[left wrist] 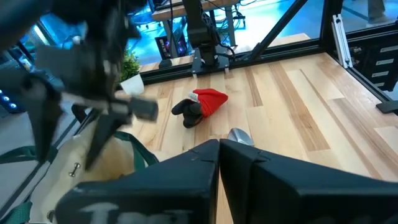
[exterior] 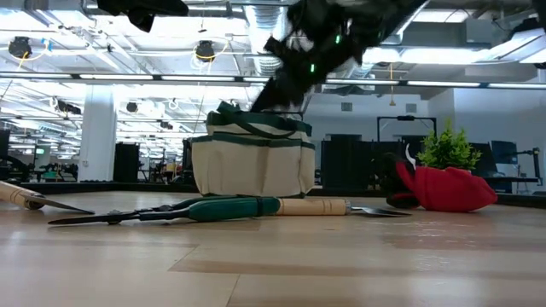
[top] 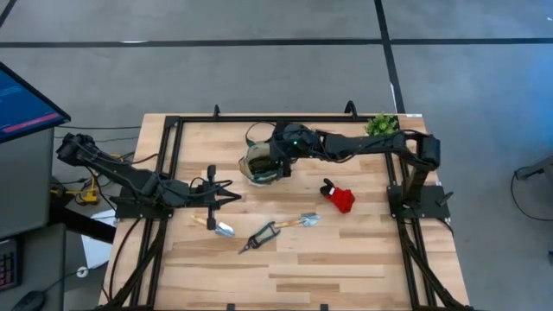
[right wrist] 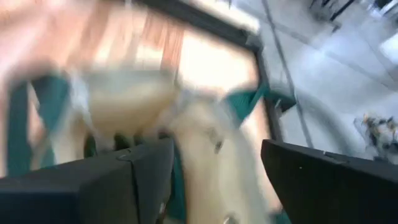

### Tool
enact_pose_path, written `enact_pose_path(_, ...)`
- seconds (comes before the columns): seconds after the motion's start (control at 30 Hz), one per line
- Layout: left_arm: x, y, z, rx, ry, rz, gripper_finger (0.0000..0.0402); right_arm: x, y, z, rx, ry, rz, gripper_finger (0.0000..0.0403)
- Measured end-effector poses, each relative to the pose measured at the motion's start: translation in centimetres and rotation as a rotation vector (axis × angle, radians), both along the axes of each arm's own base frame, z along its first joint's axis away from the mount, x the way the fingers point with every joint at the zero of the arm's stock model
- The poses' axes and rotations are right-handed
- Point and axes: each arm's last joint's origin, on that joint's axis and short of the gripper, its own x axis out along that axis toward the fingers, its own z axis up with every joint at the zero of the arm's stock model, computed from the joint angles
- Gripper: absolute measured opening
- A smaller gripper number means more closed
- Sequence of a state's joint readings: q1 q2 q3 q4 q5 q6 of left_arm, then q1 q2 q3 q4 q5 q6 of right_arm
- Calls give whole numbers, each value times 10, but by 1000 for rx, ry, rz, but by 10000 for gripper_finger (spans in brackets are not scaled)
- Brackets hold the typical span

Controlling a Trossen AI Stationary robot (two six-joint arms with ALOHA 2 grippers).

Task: Pick & Place Garden tools in Gardening bag
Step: Put the red gloves into the brown gardening bag

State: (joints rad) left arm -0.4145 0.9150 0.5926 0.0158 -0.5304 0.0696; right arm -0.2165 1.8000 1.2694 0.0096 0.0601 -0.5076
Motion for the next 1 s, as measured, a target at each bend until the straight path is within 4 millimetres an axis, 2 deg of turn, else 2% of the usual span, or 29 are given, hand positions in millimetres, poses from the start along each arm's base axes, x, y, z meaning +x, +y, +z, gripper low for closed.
enact_pose_path(0.13, 0, 0, 0, 0, 0, 0, 3, -16, 14, 36, 14, 14, 21, 195)
enact_pose_path(0.27, 0, 0, 0, 1, 1, 0, 3, -48, 29, 57, 109, 108, 2, 134)
enact_pose_path(0.37, 0, 0, 0, 2, 1, -1, 3, -72, 40, 66, 195, 188, -35, 81)
enact_pose_path(0.53, 0, 0, 0, 4, 1, -1, 3, -100, 59, 63, 257, 233, -38, 9)
enact_pose_path(0.73, 0, 0, 0, 3, 1, -1, 3, -120, 79, 40, 332, 258, -48, 23)
enact_pose_path(0.87, 0, 0, 0, 3, 1, -1, 3, -127, 86, 20, 374, 266, -75, 22)
enact_pose_path(1.0, 0, 0, 0, 3, 1, -1, 3, -133, 88, 2, 402, 357, -111, 12)
